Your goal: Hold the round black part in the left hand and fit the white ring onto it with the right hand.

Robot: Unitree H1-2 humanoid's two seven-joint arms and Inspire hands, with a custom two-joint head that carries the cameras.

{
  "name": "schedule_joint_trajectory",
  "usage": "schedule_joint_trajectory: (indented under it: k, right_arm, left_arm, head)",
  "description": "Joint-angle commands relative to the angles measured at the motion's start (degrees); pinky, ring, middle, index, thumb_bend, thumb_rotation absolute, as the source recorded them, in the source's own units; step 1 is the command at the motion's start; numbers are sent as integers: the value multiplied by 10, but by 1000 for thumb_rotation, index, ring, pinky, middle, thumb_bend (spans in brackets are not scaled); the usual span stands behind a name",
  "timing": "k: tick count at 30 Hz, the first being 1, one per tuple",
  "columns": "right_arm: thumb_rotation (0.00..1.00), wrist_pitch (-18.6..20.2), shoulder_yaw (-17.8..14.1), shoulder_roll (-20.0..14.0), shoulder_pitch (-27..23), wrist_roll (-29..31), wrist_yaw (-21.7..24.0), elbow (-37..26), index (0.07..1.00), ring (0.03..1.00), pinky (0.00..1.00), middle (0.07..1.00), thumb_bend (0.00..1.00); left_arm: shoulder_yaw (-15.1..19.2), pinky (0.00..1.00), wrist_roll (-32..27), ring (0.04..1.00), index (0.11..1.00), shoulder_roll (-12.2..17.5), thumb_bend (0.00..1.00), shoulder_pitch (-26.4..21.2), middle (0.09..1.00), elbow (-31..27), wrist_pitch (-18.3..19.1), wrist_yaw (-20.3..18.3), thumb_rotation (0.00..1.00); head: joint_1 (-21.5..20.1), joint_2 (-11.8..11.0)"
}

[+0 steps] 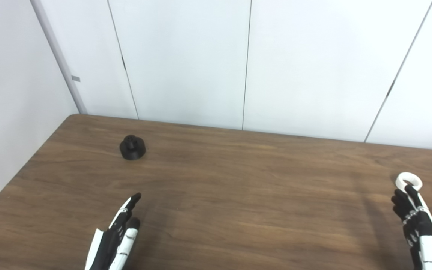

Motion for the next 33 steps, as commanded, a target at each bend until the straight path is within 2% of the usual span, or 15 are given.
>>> schedule_joint_trajectory:
  k: [1, 4, 6, 8, 9, 12, 14, 18, 21, 27, 33]
  right_arm:
    - [1000, -7, 2, 9, 32, -3, -4, 73, 954, 920, 925, 922, 535]
    - [1000, -12, 2, 9, 31, -11, -8, 76, 947, 903, 900, 912, 541]
    - [1000, -12, 2, 9, 31, -11, -7, 76, 945, 901, 895, 910, 545]
    - [1000, -12, 2, 9, 31, -13, -7, 76, 944, 903, 890, 908, 558]
    - [1000, -11, 1, 10, 31, -12, -8, 76, 944, 903, 888, 908, 559]
    - [1000, -5, 1, 12, 32, -11, -8, 74, 945, 905, 899, 907, 573]
    - [1000, -5, 1, 13, 32, -11, -7, 74, 948, 908, 903, 908, 576]
    - [1000, -9, 2, 14, 31, -13, -9, 76, 946, 907, 899, 907, 572]
    - [1000, -13, 3, 15, 29, -16, -10, 80, 944, 905, 892, 909, 560]
    - [1000, -9, 3, 17, 28, -19, -13, 81, 940, 902, 882, 903, 559]
    - [1000, -9, 3, 17, 26, -21, -14, 83, 941, 898, 879, 900, 565]
  left_arm:
    - [-7, 1000, 20, 985, 939, -16, 545, -2, 959, 18, 13, 13, 797]
    - [-2, 944, 60, 956, 933, -15, 591, -6, 945, -4, 38, 30, 630]
    - [1, 915, 84, 942, 931, -10, 608, -16, 937, -16, 51, 39, 578]
    - [6, 887, 109, 918, 919, -5, 618, -31, 925, -30, 66, 50, 422]
    - [11, 884, 123, 912, 914, -2, 622, -42, 920, -38, 80, 57, 388]
    - [23, 969, 148, 933, 900, 7, 689, -72, 907, -55, 119, 66, 273]
    - [29, 963, 165, 933, 900, 19, 723, -90, 906, -61, 138, 66, 262]
    - [41, 863, 215, 890, 889, 51, 771, -142, 890, -75, 205, 58, 235]
    - [43, 813, 235, 872, 889, 71, 796, -169, 884, -71, 238, 53, 235]
    - [47, 892, 258, 912, 883, 120, 809, -223, 908, -28, 265, 49, 258]
    - [45, 856, 269, 913, 865, 153, 824, -268, 905, 28, 274, 55, 288]
  head:
    - [1, 0]
    - [-3, 1]
    - [-2, 1]
    - [-3, 2]
    - [-3, 2]
    - [-2, 2]
    - [-2, 3]
    - [-2, 4]
    - [-3, 4]
    - [-3, 4]
    - [-2, 4]
